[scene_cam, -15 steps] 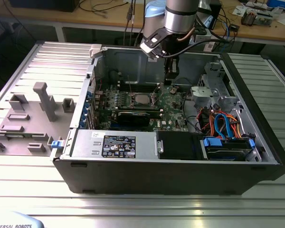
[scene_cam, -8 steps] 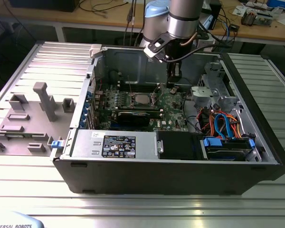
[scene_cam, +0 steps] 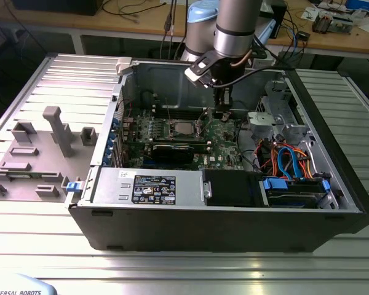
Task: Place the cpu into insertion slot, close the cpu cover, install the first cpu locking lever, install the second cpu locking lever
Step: 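Close the cpu cover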
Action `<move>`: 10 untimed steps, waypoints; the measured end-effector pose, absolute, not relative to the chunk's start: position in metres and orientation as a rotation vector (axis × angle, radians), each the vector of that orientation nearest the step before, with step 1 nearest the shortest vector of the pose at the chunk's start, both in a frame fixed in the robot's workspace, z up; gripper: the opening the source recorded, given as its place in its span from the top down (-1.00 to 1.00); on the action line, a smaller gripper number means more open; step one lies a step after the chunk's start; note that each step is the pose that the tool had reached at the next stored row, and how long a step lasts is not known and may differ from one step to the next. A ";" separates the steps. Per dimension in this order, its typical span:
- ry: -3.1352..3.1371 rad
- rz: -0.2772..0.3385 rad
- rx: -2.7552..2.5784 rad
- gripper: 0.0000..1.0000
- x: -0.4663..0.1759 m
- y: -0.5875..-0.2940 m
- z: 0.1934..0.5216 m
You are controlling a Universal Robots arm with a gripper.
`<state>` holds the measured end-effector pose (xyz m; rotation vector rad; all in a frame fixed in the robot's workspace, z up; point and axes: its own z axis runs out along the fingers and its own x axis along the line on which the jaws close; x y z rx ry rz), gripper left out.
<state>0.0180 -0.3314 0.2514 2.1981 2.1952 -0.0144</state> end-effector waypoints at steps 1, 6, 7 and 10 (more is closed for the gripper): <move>2.195 -0.014 2.198 0.79 0.017 -0.331 0.251; 2.195 -0.014 2.198 0.79 0.014 -0.331 0.251; 2.195 -0.014 2.198 0.79 0.014 -0.331 0.251; 2.195 -0.014 2.198 0.79 0.011 -0.331 0.251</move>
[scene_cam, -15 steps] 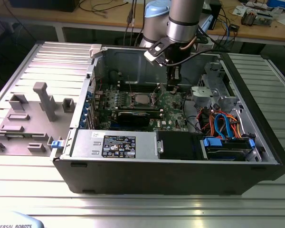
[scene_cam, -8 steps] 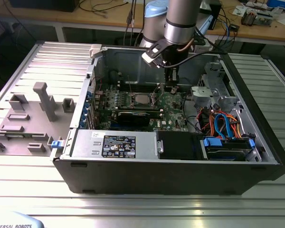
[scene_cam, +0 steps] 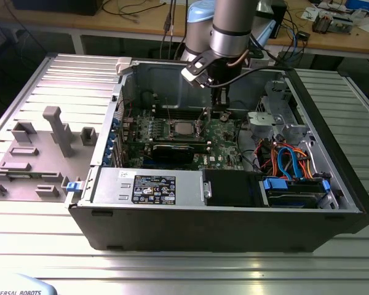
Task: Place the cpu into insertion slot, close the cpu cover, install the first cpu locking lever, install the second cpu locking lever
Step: 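Close the cpu cover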
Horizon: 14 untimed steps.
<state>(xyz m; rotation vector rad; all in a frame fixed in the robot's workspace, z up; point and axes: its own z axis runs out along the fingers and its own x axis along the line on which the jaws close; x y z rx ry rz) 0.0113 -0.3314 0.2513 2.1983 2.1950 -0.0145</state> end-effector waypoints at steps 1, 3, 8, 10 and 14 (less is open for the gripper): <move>2.195 -0.015 2.198 0.79 0.011 -0.331 0.251; 2.195 -0.014 2.198 0.79 0.009 -0.331 0.251; 2.195 -0.015 2.198 0.79 0.006 -0.331 0.251; 2.195 -0.014 2.198 0.79 0.005 -0.331 0.251; 2.195 -0.015 2.198 0.79 0.003 -0.331 0.251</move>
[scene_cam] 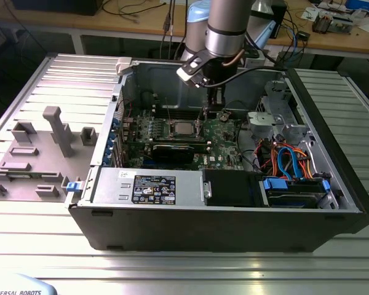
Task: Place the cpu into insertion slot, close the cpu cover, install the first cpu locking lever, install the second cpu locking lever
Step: 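Close the cpu cover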
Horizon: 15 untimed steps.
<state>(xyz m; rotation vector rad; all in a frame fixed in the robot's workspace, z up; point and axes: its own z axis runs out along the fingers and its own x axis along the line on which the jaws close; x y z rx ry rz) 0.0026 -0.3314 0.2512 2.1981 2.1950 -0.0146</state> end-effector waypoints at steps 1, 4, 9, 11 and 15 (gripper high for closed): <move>2.195 -0.014 2.198 0.79 0.002 -0.331 0.251; 2.195 -0.014 2.198 0.79 0.001 -0.331 0.251; 2.195 -0.014 2.198 0.79 0.001 -0.331 0.251; 2.195 -0.014 2.198 0.79 0.001 -0.331 0.251; 2.195 -0.014 2.198 0.79 0.000 -0.331 0.251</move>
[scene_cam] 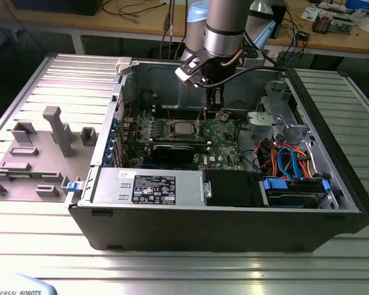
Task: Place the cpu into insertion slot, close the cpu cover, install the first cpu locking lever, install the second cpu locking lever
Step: 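Close the cpu cover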
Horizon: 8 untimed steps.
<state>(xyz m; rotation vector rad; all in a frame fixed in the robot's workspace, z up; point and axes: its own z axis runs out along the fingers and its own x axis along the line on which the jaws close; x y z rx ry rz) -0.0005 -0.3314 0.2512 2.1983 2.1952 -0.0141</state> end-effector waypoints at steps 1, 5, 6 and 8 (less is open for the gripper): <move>2.195 -0.014 2.198 0.79 -0.001 -0.331 0.251; 2.195 -0.014 2.198 0.79 -0.006 -0.331 0.251; 2.195 -0.014 2.198 0.79 -0.008 -0.331 0.251; 2.195 -0.014 2.198 0.79 -0.010 -0.331 0.251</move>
